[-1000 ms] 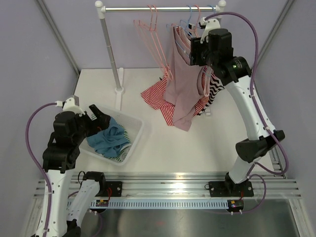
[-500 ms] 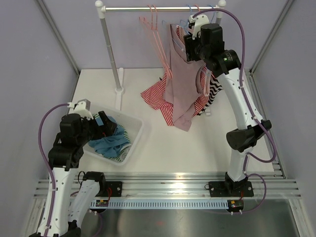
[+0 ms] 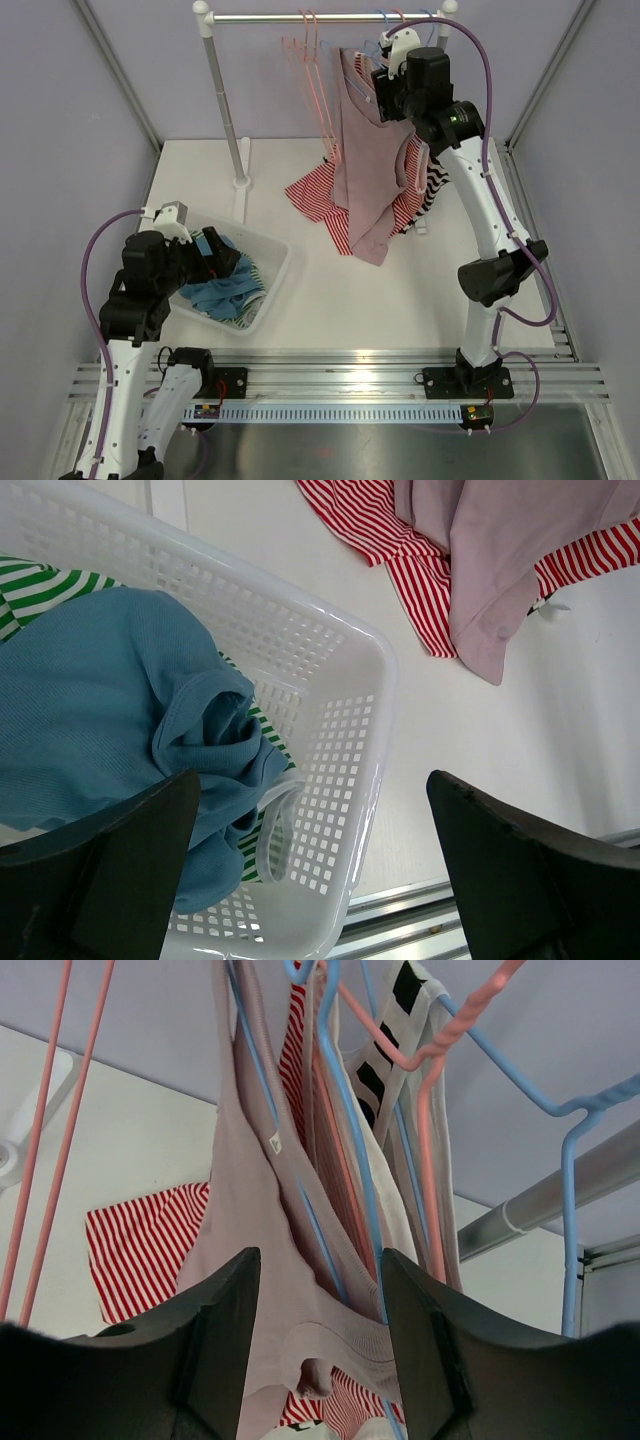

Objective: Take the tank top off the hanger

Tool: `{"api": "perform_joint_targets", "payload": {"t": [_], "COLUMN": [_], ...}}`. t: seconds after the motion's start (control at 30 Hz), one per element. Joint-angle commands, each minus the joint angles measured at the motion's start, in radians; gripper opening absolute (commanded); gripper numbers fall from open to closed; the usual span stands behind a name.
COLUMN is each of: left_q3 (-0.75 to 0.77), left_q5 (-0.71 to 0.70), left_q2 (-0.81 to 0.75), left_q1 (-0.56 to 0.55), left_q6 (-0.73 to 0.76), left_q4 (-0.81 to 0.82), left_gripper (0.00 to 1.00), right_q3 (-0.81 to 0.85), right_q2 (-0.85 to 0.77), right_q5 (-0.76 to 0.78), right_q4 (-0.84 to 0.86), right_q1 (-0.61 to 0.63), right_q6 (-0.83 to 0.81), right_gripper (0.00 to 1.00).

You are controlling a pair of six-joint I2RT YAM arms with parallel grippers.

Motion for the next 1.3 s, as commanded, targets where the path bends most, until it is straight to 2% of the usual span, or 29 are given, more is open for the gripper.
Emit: {"api": "perform_joint_targets", "payload": {"t": [0.0, 0.27, 0.43, 0.67, 1.0, 1.07, 1.27], "left_q3": [-0.011, -0.022, -0.033, -0.04, -0.046, -0.046, -0.049], "left_q5": [0.046, 0.046, 0.047, 0.046, 0.052, 0.052, 0.055], "left_q2": [-0.014, -0.009, -0.009, -0.012, -0.015, -0.015, -0.015], "left_q1": [-0.007, -0.019, -0.03, -0.033, -0.039, -0.039, -0.039], "left_q6": [0.021, 0.023, 0.021, 0.02, 0.018, 0.018, 0.016], "left_q4": [0.052, 0.065, 0.069, 0.072, 0.08, 0.081, 0.084], "left_gripper": [0.99, 0.99, 0.99, 0.99, 0.99, 0.99, 0.99], "right_q3": [-0.035, -0.067, -0.116, -0.081, -0.099, -0.096, -0.075], "right_q2": [-0.039, -0.056, -0.099, -0.067, -0.097, -0.091, -0.051], "right_q5": [-0.01, -0.055, -0.049, -0.04, -0.086, -0.118, -0.22], "right_q4": [0.079, 0.093, 0.143, 0.107, 0.114, 0.104, 0.081], "right_q1": [-0.023, -0.027, -0.029, -0.035, -0.05, -0.056, -0.056], "right_q6": [-0.04, -0.079, -0.103, -0.129, -0.123, -0.114, -0.076], "right_gripper": [0.59, 0.6, 0.64, 0.66, 0.65, 0.62, 0.41]}}
